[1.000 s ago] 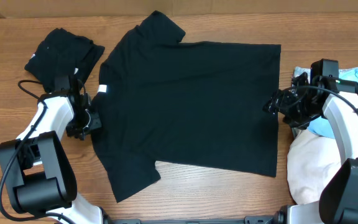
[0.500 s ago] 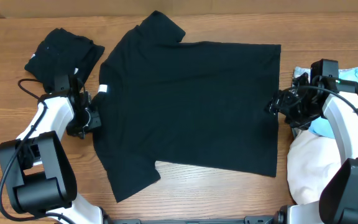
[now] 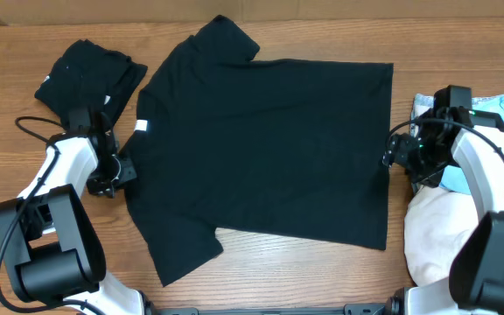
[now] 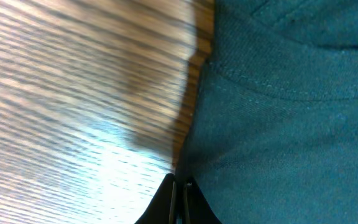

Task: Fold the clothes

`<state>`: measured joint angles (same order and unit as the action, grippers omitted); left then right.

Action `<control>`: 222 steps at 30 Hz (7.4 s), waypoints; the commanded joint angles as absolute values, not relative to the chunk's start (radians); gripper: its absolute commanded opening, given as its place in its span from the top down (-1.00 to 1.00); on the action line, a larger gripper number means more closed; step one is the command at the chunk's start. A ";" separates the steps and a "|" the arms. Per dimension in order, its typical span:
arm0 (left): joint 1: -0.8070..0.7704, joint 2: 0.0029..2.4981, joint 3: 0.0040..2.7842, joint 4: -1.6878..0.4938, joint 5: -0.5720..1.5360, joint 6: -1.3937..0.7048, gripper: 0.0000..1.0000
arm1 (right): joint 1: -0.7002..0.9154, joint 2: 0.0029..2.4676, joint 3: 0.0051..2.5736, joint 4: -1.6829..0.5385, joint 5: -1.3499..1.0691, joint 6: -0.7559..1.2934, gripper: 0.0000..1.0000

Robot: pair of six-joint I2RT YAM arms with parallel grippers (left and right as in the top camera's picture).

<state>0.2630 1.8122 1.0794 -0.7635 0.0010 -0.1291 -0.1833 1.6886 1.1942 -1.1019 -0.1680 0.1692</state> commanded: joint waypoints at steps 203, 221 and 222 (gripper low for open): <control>0.236 1.932 2.384 -1.209 0.152 -0.139 0.92 | -0.121 1.582 2.043 -1.554 -0.270 0.181 0.92; 0.004 2.474 2.384 -0.981 0.041 0.007 0.10 | -0.121 2.129 2.019 -1.201 -0.270 0.126 0.84; 0.004 2.473 2.384 -0.977 0.041 0.007 -0.38 | -0.121 2.130 2.019 -1.182 -0.270 0.126 0.51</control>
